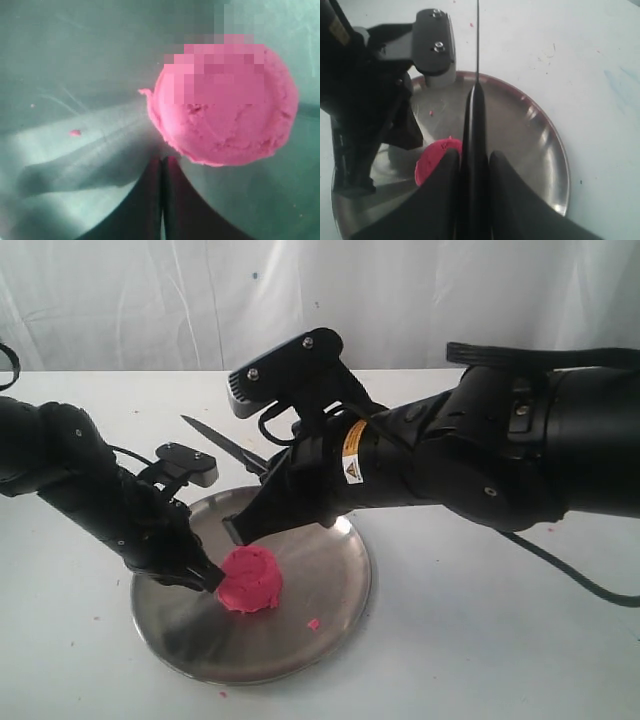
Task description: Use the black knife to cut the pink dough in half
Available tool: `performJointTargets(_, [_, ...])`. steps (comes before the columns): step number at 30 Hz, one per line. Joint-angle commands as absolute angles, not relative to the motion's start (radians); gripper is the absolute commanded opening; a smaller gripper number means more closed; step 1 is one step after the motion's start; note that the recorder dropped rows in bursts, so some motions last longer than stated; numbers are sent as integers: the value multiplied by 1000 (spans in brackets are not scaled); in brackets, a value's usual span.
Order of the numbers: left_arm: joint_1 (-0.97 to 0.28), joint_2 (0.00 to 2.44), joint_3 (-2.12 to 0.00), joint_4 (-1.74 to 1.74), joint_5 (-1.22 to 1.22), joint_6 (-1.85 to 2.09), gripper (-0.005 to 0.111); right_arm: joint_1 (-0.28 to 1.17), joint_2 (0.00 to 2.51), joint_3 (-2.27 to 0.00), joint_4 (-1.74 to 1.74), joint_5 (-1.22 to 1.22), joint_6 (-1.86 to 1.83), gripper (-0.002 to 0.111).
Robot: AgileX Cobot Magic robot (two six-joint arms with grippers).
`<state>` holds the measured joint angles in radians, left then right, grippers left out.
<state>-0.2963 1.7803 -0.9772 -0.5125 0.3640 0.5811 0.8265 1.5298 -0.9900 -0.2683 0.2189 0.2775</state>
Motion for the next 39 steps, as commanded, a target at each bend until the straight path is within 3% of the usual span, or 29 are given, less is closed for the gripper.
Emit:
performJointTargets(1, [-302, 1694, -982, -274, 427, 388, 0, 817, 1488, -987, -289, 286, 267, 0])
performJointTargets(11, [-302, 1527, -980, -92, 479, 239, 0, 819, 1456, -987, -177, 469, 123, 0])
performJointTargets(18, [-302, 1519, -980, -107, 455, 239, 0, 819, 1488, -979, -75, 471, 22, 0])
performJointTargets(25, [-302, 1501, -967, -152, 412, 243, 0, 856, 1488, -884, -74, 319, 8, 0])
performJointTargets(39, [-306, 1314, -650, -362, 54, 243, 0, 873, 1495, -833, -48, 231, 0, 0])
